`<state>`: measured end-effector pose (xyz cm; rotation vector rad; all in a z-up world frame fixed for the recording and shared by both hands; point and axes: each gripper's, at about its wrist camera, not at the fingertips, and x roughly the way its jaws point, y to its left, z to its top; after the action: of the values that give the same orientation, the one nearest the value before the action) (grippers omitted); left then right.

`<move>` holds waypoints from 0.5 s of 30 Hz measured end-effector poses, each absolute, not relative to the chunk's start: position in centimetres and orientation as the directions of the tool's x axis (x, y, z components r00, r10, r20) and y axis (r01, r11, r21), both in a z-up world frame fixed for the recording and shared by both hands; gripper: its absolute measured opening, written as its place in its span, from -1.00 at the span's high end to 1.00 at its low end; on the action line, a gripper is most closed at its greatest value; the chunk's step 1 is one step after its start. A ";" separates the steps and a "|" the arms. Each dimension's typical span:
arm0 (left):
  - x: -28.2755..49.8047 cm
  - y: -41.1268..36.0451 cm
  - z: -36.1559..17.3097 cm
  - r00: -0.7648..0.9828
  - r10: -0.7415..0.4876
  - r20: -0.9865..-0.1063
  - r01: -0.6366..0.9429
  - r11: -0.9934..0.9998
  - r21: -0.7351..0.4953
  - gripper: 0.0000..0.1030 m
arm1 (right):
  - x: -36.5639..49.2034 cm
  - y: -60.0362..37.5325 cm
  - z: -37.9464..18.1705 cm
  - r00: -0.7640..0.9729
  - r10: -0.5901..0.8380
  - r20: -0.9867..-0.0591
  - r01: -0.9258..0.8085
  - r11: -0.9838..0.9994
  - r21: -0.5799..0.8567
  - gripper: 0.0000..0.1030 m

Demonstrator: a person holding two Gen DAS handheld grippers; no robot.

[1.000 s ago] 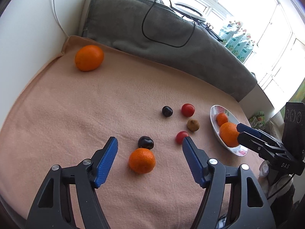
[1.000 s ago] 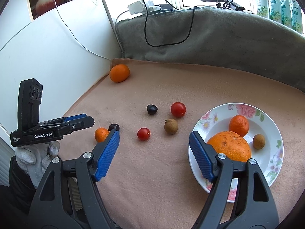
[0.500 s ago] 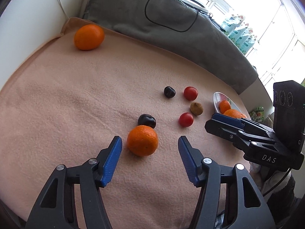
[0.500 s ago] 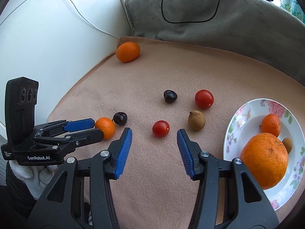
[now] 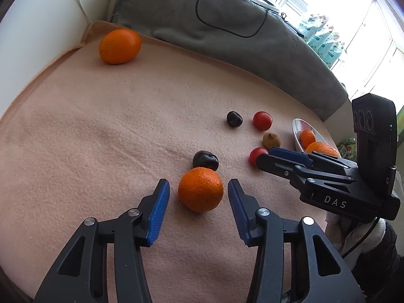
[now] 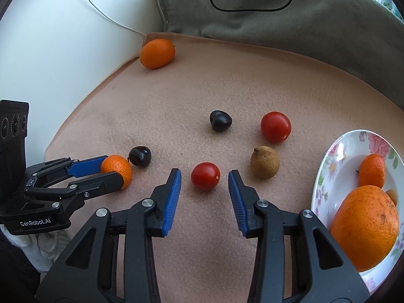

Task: Organize fruits
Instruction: 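Move the left gripper to a small tangerine while the right gripper approaches a red cherry tomato, then close the right gripper on the cherry tomato while the left gripper grasps the tangerine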

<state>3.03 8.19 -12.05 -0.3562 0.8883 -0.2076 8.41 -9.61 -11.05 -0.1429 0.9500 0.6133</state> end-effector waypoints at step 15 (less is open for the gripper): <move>3.4 7.8 -12.3 0.621 -0.323 -0.714 0.039 0.923 -0.384 0.31 | 9.3 -9.0 -12.1 0.414 0.424 -0.806 -0.552 0.820 0.148 0.48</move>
<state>3.45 7.85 -12.29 -0.3494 0.8799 -0.2126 9.34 -8.98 -12.10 -0.1487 0.9654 0.6166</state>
